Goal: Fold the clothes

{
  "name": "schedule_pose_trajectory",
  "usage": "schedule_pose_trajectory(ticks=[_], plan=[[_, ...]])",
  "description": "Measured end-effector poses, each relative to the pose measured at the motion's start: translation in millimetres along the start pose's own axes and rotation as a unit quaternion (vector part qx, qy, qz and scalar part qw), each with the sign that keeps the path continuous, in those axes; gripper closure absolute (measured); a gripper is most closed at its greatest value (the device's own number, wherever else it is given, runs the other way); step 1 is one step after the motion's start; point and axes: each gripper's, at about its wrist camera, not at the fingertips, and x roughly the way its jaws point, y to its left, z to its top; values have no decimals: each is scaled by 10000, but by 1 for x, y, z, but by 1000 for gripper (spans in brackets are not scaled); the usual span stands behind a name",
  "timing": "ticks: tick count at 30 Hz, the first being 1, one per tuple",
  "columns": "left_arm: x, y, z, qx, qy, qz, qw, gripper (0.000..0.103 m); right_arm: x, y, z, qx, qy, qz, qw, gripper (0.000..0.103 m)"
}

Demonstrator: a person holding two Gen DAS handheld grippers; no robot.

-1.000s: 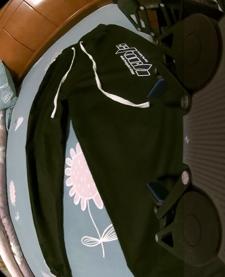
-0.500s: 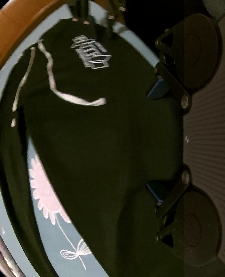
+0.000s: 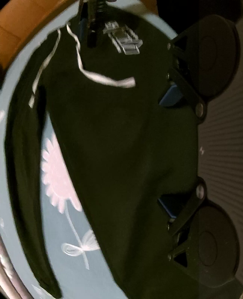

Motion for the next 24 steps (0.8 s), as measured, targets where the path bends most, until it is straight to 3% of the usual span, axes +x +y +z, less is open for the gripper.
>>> schedule_pose_trajectory(ticks=[6, 10, 13, 16, 19, 24], plan=[[-9, 14, -15, 106, 12, 278, 9996, 1, 1, -30, -11, 632, -198, -793, 9946, 34], [-33, 34, -14, -227, -291, 122, 9992, 1, -11, -25, -6, 1013, -503, -551, 9921, 33], [-53, 54, -10, -479, -452, 191, 9976, 1, -13, 1, 5, 1024, -629, -660, 9906, 28], [-61, 77, -6, -818, -328, 341, 9955, 1, -6, 27, 13, 1220, -626, -429, 9896, 28], [-57, 92, -6, -1062, -221, 148, 9940, 1, 8, 57, 19, 1436, -593, -16, 9879, 28], [-27, 97, -19, -1118, 233, -23, 9935, 1, 20, 94, 18, 991, -684, 353, 9921, 28]])
